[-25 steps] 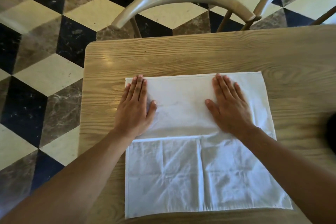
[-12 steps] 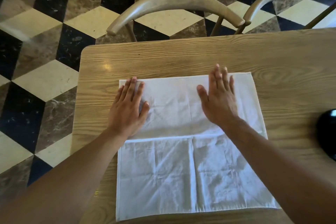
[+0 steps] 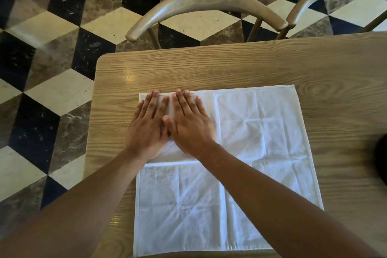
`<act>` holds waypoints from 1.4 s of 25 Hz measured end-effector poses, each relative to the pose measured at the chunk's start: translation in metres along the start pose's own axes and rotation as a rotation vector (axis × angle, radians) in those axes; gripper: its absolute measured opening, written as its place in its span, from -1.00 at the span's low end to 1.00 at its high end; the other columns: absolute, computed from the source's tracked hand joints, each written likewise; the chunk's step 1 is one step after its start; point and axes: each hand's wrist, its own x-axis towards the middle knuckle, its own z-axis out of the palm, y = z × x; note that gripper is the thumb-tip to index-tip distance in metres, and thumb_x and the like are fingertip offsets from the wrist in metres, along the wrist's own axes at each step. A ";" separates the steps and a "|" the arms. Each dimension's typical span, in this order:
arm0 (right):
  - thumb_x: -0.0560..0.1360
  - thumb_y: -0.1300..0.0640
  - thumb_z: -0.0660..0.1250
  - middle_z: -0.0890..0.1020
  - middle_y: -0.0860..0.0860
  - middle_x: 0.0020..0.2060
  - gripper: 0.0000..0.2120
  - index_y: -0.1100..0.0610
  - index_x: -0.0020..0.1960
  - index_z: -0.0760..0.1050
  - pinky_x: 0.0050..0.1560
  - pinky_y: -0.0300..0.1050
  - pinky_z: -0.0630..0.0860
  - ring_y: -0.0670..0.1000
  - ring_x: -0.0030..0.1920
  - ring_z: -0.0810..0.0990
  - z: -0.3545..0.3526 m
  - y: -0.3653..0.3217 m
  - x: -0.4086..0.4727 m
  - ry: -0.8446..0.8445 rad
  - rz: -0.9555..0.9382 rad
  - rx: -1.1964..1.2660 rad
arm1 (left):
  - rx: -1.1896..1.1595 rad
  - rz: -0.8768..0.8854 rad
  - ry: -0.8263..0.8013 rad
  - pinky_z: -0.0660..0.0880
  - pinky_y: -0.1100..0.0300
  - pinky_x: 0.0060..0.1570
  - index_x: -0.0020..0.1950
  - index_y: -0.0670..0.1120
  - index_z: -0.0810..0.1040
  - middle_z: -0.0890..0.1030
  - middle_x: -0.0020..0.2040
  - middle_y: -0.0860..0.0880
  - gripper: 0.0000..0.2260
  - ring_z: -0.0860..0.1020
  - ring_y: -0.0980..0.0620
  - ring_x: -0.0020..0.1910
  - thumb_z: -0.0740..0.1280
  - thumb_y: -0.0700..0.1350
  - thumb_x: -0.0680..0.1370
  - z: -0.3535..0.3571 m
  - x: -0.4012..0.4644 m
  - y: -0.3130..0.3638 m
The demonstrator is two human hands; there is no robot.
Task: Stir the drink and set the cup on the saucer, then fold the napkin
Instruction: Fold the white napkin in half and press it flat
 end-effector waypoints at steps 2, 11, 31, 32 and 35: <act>0.66 -0.22 -0.10 0.05 0.05 0.65 -0.33 0.14 0.65 0.02 0.63 0.06 -0.15 0.03 0.65 -0.06 -0.007 0.030 -0.010 0.020 0.017 -0.071 | 0.016 0.011 0.010 0.03 -0.07 0.64 0.67 -0.10 0.14 0.10 0.68 -0.16 -0.40 0.02 -0.08 0.68 -0.02 0.16 0.67 0.001 -0.001 -0.001; 0.61 -0.32 -0.16 -0.06 0.08 0.66 -0.20 0.17 0.66 -0.10 0.63 0.02 -0.13 0.02 0.65 -0.12 -0.075 0.213 -0.065 0.020 0.283 -0.238 | -0.026 0.022 0.039 0.07 -0.10 0.63 0.65 -0.09 0.18 0.13 0.68 -0.15 -0.39 0.06 -0.09 0.68 0.04 0.15 0.65 0.001 0.000 -0.003; 0.63 -0.19 0.01 0.16 0.09 0.63 -0.31 0.18 0.63 0.12 0.62 0.16 -0.02 0.13 0.64 0.08 -0.009 0.056 -0.027 0.057 0.044 -0.142 | 0.002 0.018 0.009 -0.01 -0.04 0.65 0.67 -0.08 0.13 0.08 0.69 -0.15 -0.41 0.01 -0.07 0.68 -0.01 0.14 0.67 0.000 0.001 -0.004; 0.63 -0.22 0.01 0.15 0.09 0.63 -0.30 0.17 0.64 0.10 0.62 0.16 -0.01 0.13 0.64 0.08 -0.017 0.076 -0.032 0.065 0.069 -0.168 | 0.003 0.023 0.008 -0.02 -0.03 0.65 0.67 -0.07 0.11 0.07 0.69 -0.14 -0.41 -0.01 -0.06 0.68 -0.02 0.14 0.67 0.000 0.001 -0.005; 0.62 -0.30 -0.06 0.08 0.10 0.65 -0.23 0.17 0.65 0.04 0.62 0.13 -0.04 0.11 0.64 0.03 -0.043 0.146 -0.053 0.087 0.206 -0.238 | 0.002 0.023 -0.002 -0.04 -0.02 0.65 0.68 -0.06 0.10 0.06 0.69 -0.13 -0.40 -0.03 -0.05 0.69 -0.03 0.15 0.67 0.000 0.000 -0.004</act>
